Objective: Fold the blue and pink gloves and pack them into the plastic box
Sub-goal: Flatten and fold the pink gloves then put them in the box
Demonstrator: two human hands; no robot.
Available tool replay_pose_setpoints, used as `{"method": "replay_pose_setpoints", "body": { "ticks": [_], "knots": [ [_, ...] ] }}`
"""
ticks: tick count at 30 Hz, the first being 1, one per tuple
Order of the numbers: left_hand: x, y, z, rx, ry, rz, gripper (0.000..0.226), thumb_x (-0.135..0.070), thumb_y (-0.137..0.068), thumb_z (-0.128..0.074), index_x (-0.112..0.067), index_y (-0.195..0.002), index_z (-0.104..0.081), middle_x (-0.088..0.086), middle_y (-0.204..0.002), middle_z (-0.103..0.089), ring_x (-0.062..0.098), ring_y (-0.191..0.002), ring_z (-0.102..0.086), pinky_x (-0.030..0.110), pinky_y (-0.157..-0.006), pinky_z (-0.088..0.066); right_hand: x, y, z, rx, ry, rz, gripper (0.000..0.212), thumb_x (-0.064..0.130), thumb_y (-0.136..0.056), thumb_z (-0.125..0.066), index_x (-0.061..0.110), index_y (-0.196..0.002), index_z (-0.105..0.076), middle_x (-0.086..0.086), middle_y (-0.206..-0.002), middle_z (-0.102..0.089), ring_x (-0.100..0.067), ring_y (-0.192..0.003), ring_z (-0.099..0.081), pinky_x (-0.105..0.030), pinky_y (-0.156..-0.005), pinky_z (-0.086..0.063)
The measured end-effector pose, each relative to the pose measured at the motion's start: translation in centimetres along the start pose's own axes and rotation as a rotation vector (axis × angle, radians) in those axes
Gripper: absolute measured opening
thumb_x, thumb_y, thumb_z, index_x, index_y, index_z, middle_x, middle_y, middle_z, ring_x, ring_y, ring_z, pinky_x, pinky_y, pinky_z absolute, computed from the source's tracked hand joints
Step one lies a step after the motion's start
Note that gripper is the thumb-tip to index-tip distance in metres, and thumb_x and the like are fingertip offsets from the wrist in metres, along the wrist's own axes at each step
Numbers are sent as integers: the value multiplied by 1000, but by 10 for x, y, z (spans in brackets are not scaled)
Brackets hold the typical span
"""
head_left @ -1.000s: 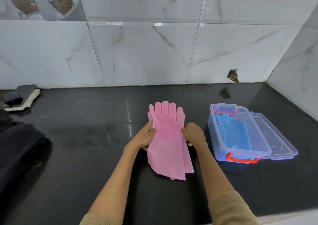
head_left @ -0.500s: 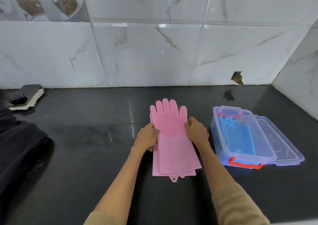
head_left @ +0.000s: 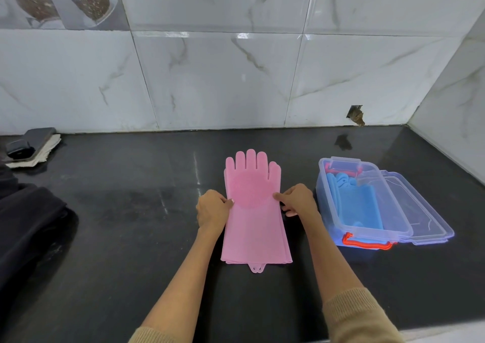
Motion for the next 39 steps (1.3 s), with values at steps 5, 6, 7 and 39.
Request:
{"method": "replay_pose_setpoints", "body": {
  "ticks": [5, 6, 7, 39],
  "knots": [
    [-3, 2, 5, 89, -23, 49, 23, -22, -84, -70, 0, -83, -73, 16, -80, -72, 33, -76, -70, 43, -75, -60, 4, 8, -8, -71, 182, 46, 22, 25, -92, -58, 6, -102, -62, -11, -96, -65, -19, -76, -63, -28, -78, -52],
    [-3, 3, 6, 88, -19, 56, 21, -23, -84, -70, -2, -85, -74, 15, -83, -72, 33, -79, -70, 43, -77, -59, 5, 10, -10, -101, 202, 82, 22, 26, -94, -53, 8, -103, -62, -10, -98, -65, -18, -78, -61, -28, -80, -51],
    [-3, 4, 5, 87, -14, 68, 21, -24, -83, -71, -4, -87, -74, 14, -86, -72, 33, -82, -70, 44, -79, -59, 5, 12, -12, -128, 213, 127, 22, 27, -96, -50, 9, -104, -61, -8, -100, -65, -17, -80, -60, -29, -82, -51],
    [45, 20, 42, 309, -96, -209, 22, 1, -85, -63, -18, -77, -71, 1, -92, -67, 17, -83, -62, 27, -67, -55, 5, 70, -25, 220, 434, 584, 36, -8, -90, -40, 15, -94, -68, -6, -120, -58, -25, -102, -59, -33, -96, -49]
  ]
}}
Point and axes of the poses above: each hand's wrist, its own y-axis away from the middle knuckle, its own z-axis out of the back of the hand, x = y × z, the point moved 2 cm from there along -y, towards the middle knuckle
